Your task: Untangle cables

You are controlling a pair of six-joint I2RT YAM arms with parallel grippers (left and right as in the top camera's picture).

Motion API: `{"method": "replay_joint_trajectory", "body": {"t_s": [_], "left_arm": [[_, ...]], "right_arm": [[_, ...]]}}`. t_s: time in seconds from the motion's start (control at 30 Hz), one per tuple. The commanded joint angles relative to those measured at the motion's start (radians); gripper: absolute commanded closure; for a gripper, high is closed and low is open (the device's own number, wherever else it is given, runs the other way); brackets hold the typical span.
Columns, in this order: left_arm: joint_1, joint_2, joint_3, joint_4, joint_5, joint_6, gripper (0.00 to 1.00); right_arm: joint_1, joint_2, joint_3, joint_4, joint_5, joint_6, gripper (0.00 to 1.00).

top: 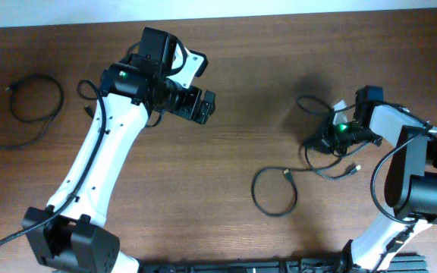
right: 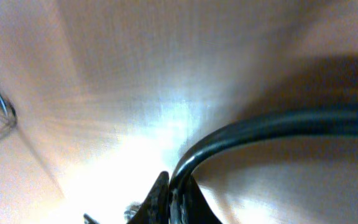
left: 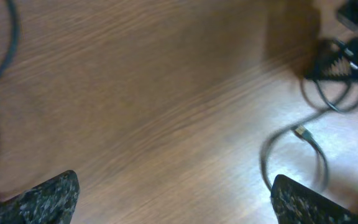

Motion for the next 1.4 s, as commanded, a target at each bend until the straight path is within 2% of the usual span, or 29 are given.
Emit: {"method": "replay_joint_trajectory", "body": {"t_s": [0.0, 0.1, 0.2, 0.3, 0.37, 0.47, 0.5, 0.53, 0.57, 0.6, 0.7, 0.8, 0.97, 1.1, 1.2, 1.23, 1.37], "left_arm": [[0.0, 0.007, 0.001, 0.002, -0.108, -0.018, 0.01], [0.008, 0.007, 0.001, 0.001, -0.254, -0.134, 0.01], [0.036, 0.007, 0.001, 0.002, -0.352, -0.241, 0.01], [0.098, 0.007, 0.001, -0.006, -0.367, -0.315, 0.01], [0.171, 0.006, 0.001, -0.028, -0.366, -0.325, 0.01], [0.253, 0.006, 0.001, -0.062, -0.352, -0.363, 0.01], [0.279, 0.006, 0.001, -0.074, -0.334, -0.367, 0.01], [0.302, 0.006, 0.001, -0.08, -0.306, -0.366, 0.01], [0.32, 0.006, 0.001, -0.084, -0.272, -0.365, 0.01], [0.334, 0.006, 0.001, -0.084, -0.238, -0.365, 0.01], [0.354, 0.006, 0.001, -0.084, -0.185, -0.365, 0.01], [0.353, 0.007, 0.001, -0.084, -0.159, -0.364, 0.01], [0.312, 0.007, -0.01, -0.084, -0.002, -0.334, 0.01], [0.214, 0.007, -0.066, -0.082, -0.002, -0.334, 0.01], [0.12, 0.007, -0.135, -0.074, -0.007, -0.333, 0.01], [0.091, 0.007, -0.155, -0.061, -0.019, -0.321, 0.01], [-0.055, 0.007, -0.231, 0.033, -0.021, -0.15, 0.01]], "right_arm": [[0.028, -0.123, 0.029, -0.061, -0.126, -0.164, 0.96], [0.084, -0.226, 0.029, -0.06, -0.219, -0.165, 0.96], [0.2, -0.284, 0.029, -0.037, -0.227, -0.162, 0.96], [0.369, -0.285, 0.029, 0.067, -0.217, -0.133, 0.96], [0.494, -0.284, 0.029, 0.195, -0.182, -0.034, 0.96], [0.597, -0.284, 0.029, 0.34, -0.173, 0.017, 0.96], [0.623, -0.284, 0.029, 0.377, -0.17, 0.017, 0.92], [0.65, -0.284, 0.029, 0.418, -0.169, 0.016, 0.79], [0.664, -0.284, 0.029, 0.436, -0.166, 0.016, 0.36], [0.673, -0.284, 0.03, 0.441, -0.148, 0.017, 0.25], [0.661, -0.285, 0.031, 0.393, -0.082, 0.016, 0.04], [0.595, -0.307, 0.031, 0.252, 0.03, 0.016, 0.02], [0.461, -0.412, 0.031, 0.043, 0.186, -0.034, 0.01], [0.33, -0.533, 0.031, -0.075, 0.296, -0.032, 0.0], [0.228, -0.609, 0.031, -0.121, 0.302, -0.02, 0.0], [0.199, -0.628, 0.031, -0.132, 0.302, -0.007, 0.0], [0.102, -0.673, 0.03, -0.162, 0.302, -0.003, 0.0]]}}
